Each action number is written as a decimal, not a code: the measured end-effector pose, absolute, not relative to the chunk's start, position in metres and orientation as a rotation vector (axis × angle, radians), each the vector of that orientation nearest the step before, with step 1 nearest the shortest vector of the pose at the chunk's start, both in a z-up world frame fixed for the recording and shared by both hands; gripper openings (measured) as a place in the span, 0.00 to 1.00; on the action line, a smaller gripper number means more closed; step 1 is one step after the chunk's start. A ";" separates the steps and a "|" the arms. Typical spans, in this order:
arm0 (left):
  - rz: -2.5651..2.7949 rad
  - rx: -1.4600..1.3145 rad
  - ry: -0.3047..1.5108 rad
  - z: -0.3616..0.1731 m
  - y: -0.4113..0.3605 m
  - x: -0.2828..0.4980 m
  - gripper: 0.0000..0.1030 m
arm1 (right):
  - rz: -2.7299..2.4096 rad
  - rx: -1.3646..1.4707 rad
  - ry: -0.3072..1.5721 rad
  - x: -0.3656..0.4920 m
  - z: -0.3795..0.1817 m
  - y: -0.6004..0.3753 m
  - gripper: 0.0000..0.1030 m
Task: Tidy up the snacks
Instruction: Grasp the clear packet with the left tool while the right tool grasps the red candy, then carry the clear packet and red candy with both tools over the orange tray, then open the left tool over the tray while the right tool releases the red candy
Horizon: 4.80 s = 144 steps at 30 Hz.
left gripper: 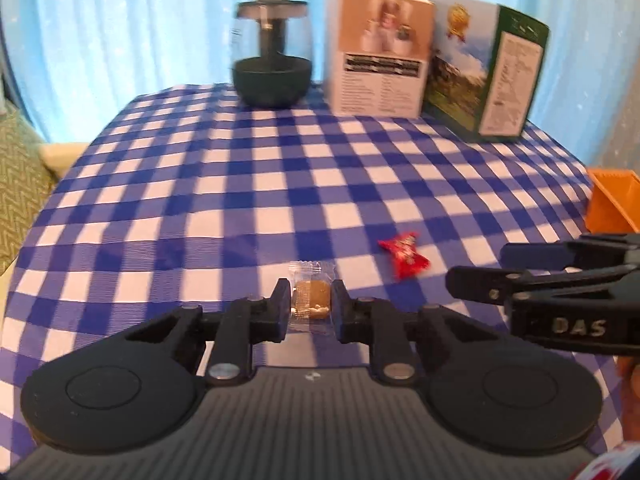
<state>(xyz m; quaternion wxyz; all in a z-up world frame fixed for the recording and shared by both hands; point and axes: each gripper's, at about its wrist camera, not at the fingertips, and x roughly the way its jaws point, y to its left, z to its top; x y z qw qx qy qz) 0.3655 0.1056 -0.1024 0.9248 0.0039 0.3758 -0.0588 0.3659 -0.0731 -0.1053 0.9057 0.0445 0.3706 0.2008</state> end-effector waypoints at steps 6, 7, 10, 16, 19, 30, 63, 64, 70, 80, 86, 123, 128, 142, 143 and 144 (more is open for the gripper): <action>-0.074 -0.024 0.765 -0.098 0.123 0.367 0.18 | 0.436 0.069 0.756 0.387 -0.114 -0.048 0.45; -0.070 -0.032 0.764 -0.098 0.125 0.367 0.18 | 0.432 0.057 0.756 0.390 -0.116 -0.044 0.43; -0.068 -0.039 0.765 -0.098 0.126 0.366 0.18 | 0.420 0.024 0.762 0.398 -0.123 -0.033 0.37; -0.081 -0.034 0.763 -0.097 0.122 0.366 0.18 | 0.415 -0.027 0.758 0.400 -0.126 -0.027 0.21; -0.092 -0.037 0.767 -0.097 0.120 0.364 0.18 | 0.416 -0.030 0.754 0.391 -0.122 -0.033 0.21; -0.178 -0.048 0.778 -0.087 0.086 0.331 0.18 | 0.345 0.029 0.773 0.330 -0.085 -0.081 0.21; -0.247 -0.065 0.760 -0.010 -0.046 0.131 0.18 | 0.147 0.130 0.742 0.126 -0.005 -0.250 0.21; -0.254 -0.060 0.762 -0.009 -0.051 0.128 0.18 | 0.140 0.132 0.738 0.123 -0.004 -0.254 0.21; -0.289 -0.033 0.769 -0.006 -0.079 0.121 0.18 | 0.105 0.155 0.723 0.108 0.001 -0.277 0.21; -0.324 -0.005 0.770 -0.003 -0.109 0.118 0.18 | 0.060 0.187 0.716 0.098 0.002 -0.304 0.21; -0.342 0.008 0.767 -0.002 -0.117 0.119 0.18 | 0.039 0.204 0.711 0.096 0.002 -0.313 0.21; -0.463 0.038 0.755 -0.009 -0.206 0.208 0.18 | -0.057 0.221 0.661 0.166 0.006 -0.389 0.21; -0.474 0.052 0.764 -0.017 -0.217 0.222 0.18 | -0.059 0.226 0.668 0.180 -0.001 -0.399 0.21; -0.454 0.065 0.785 -0.043 -0.215 0.229 0.31 | -0.074 0.256 0.686 0.188 -0.014 -0.409 0.21; -0.447 0.061 0.786 -0.043 -0.211 0.226 0.31 | -0.073 0.258 0.687 0.188 -0.014 -0.408 0.21; -0.442 0.058 0.787 -0.043 -0.207 0.224 0.31 | -0.071 0.259 0.687 0.189 -0.014 -0.408 0.21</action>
